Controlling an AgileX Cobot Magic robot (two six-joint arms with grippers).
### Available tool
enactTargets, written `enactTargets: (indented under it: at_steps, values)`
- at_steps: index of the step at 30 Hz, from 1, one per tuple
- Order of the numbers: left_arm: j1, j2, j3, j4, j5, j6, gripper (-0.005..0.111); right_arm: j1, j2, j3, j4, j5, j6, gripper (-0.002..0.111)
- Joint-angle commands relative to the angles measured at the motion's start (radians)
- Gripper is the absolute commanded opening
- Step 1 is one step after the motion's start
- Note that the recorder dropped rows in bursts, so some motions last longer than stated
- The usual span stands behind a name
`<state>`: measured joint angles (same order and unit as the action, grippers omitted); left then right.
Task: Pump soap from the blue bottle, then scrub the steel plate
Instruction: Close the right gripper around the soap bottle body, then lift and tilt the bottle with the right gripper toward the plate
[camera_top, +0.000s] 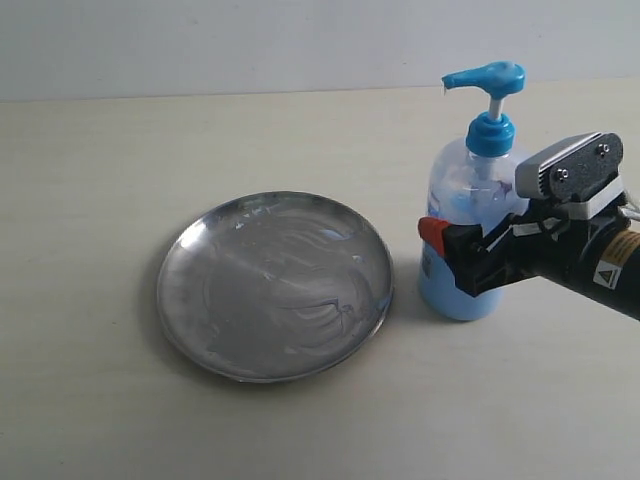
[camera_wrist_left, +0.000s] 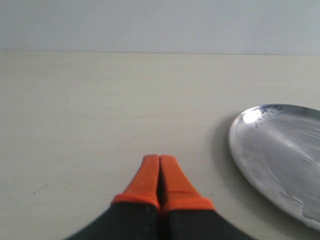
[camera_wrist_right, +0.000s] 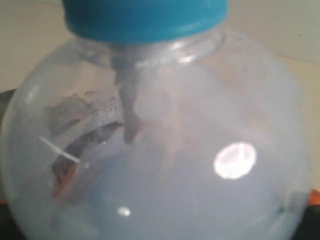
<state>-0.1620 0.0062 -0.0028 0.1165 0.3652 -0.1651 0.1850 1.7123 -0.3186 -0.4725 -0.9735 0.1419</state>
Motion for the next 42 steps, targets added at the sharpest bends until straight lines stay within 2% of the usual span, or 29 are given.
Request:
enactTargets:
  at_steps: [1, 14, 17, 30, 35, 42]
  values:
    - [0.003, -0.006, 0.003, 0.004, -0.009, -0.004, 0.000, 0.002, -0.002, -0.010, -0.023, -0.034, -0.047, 0.000]
    - [0.003, -0.006, 0.003, 0.004, -0.009, -0.004, 0.000, 0.002, -0.092, -0.010, -0.046, -0.015, -0.057, 0.000]
    - [0.003, -0.006, 0.003, 0.004, -0.009, -0.004, 0.000, 0.002, -0.110, -0.031, -0.073, 0.053, -0.054, 0.000]
    - [0.003, -0.006, 0.003, 0.004, -0.009, -0.004, 0.000, 0.004, -0.117, -0.092, -0.184, 0.097, 0.054, 0.000]
    - [0.003, -0.006, 0.003, 0.004, -0.009, -0.004, 0.000, 0.082, -0.119, -0.120, -0.151, 0.187, 0.034, 0.000]
    - [0.003, -0.006, 0.003, 0.004, -0.009, -0.004, 0.000, 0.176, -0.119, -0.170, 0.010, 0.322, -0.074, 0.000]
